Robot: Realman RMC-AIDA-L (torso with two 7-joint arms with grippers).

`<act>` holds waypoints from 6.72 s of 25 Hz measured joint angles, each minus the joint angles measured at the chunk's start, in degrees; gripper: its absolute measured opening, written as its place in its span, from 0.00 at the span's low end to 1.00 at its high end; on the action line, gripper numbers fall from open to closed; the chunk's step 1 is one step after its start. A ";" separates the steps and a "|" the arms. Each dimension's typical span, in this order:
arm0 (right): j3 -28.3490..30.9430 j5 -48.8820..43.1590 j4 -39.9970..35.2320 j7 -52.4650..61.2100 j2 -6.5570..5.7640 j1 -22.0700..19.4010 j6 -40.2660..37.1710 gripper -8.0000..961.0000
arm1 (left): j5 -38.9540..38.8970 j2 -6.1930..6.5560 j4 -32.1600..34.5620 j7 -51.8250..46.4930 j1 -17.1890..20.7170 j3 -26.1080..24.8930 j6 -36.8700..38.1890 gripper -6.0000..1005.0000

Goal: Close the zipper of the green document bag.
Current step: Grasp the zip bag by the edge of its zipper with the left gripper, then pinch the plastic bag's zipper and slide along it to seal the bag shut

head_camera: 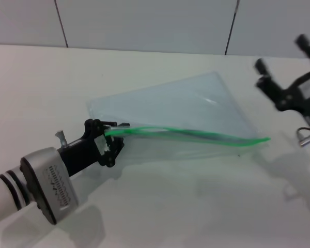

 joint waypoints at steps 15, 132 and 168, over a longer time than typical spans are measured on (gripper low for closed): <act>-0.10 -27.82 0.75 -9.13 0.51 10.16 12.47 0.90 | -0.45 0.23 2.93 -0.31 -0.24 0.44 1.92 0.07; 16.14 -29.37 8.68 -39.93 0.15 7.40 33.78 0.09 | 0.98 0.09 2.74 3.67 1.33 2.30 5.45 0.06; 35.81 -29.17 -1.58 -39.17 0.07 1.81 39.38 0.10 | 3.08 -0.10 2.85 3.71 4.90 4.50 7.63 0.06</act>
